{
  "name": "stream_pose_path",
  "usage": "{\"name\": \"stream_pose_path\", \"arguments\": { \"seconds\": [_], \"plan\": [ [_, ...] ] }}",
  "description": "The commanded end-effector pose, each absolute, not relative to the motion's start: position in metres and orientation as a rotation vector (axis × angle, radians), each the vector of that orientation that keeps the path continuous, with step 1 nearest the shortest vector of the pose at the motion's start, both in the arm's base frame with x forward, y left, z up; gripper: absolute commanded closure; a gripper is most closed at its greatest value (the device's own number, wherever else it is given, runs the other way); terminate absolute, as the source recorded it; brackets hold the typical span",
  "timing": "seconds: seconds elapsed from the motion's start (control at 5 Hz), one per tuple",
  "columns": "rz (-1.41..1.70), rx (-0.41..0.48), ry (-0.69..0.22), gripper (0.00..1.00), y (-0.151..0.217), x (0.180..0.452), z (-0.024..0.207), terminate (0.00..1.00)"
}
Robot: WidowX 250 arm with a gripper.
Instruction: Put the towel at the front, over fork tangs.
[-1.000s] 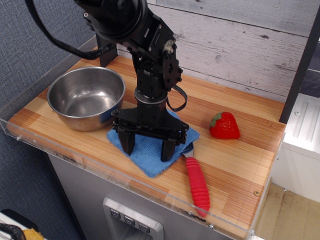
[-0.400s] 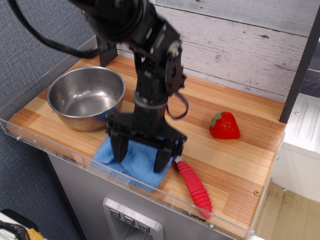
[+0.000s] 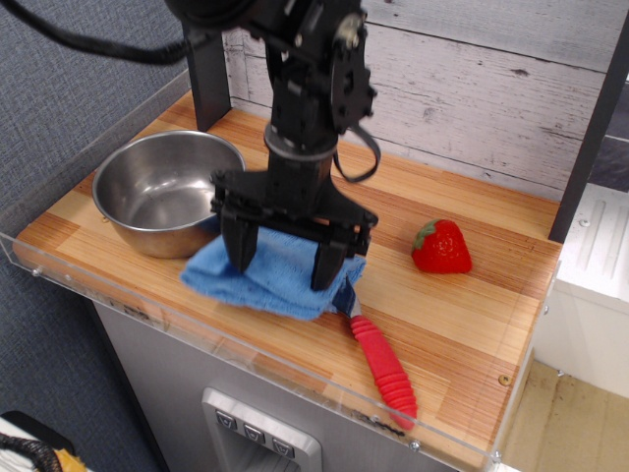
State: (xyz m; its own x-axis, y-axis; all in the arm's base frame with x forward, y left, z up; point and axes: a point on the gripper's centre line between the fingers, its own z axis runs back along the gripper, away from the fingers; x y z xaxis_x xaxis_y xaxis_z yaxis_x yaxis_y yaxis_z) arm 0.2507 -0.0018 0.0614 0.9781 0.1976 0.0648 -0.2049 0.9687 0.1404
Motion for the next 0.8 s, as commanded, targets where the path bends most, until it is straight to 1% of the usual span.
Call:
{"name": "stream_pose_path", "arguments": {
  "seconds": [0.0, 0.2, 0.4, 0.6],
  "plan": [
    [0.231, 0.137, -0.187, 0.0, -0.001, 0.265, 0.106, 0.0],
    [0.241, 0.125, -0.267, 0.0, -0.007, 0.276, 0.145, 0.0],
    [0.253, 0.142, -0.294, 0.0, -0.005, 0.279, 0.174, 0.0],
    [0.267, 0.158, -0.295, 0.0, 0.005, 0.281, 0.179, 0.0]
  ]
}}
